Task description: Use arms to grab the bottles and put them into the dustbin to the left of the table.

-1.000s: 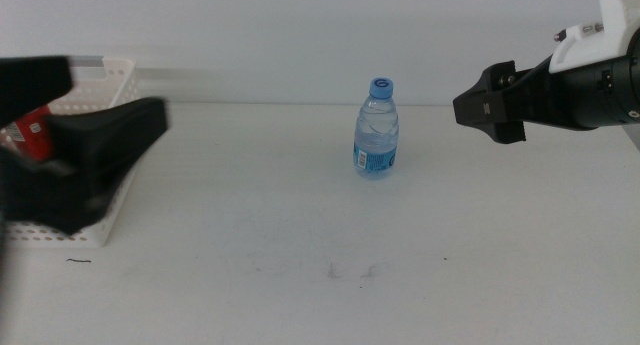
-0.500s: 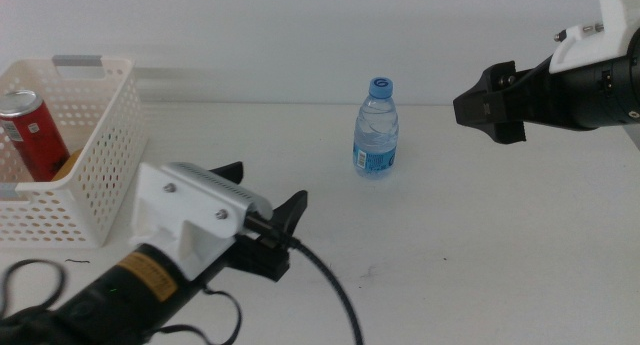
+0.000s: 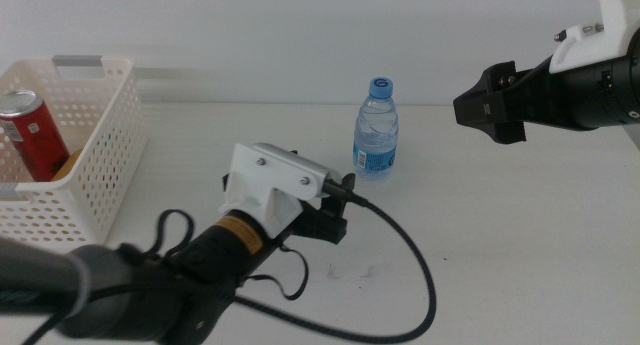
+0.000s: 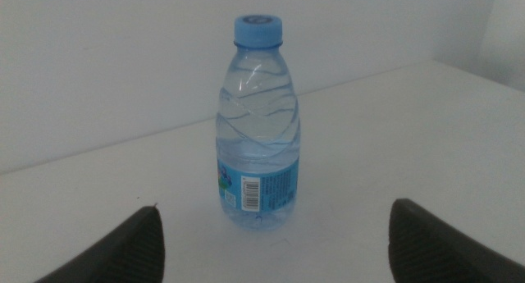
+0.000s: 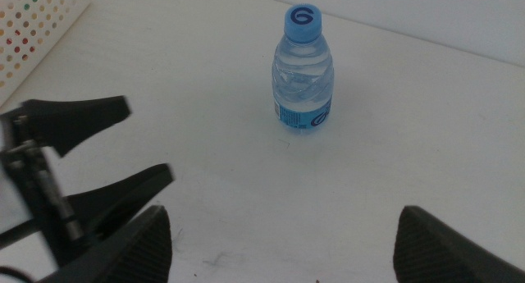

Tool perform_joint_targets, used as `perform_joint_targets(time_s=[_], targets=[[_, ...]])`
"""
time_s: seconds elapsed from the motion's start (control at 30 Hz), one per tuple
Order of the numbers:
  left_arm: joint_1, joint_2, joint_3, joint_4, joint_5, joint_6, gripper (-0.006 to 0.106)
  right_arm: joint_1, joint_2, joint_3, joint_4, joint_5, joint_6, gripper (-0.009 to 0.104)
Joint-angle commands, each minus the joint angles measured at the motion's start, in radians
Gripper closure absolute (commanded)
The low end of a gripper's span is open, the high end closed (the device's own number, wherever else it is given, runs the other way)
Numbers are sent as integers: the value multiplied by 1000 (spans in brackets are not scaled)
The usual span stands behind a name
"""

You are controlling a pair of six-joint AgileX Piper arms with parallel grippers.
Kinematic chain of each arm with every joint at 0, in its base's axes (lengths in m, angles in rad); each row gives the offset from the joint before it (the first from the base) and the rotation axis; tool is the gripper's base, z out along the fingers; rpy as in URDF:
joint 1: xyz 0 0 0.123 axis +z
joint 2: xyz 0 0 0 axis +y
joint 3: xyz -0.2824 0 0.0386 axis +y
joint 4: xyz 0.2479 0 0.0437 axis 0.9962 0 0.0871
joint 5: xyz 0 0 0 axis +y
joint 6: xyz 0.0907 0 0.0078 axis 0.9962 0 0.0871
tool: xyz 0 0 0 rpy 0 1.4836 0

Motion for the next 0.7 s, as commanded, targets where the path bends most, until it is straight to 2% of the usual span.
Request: perform_joint_targets(time_s=[0.0,0.33,0.67], targets=[[-3,49,-44,-22,-29,-4,7,2,-5,3,-4,0,-10,4],[-3,181,-176,-111,-30,51,7,2,-5,3,-4,0,-10,4],[7,283,-280,-111,-28,51,7,2,-5,3,-4,0,-10,4]])
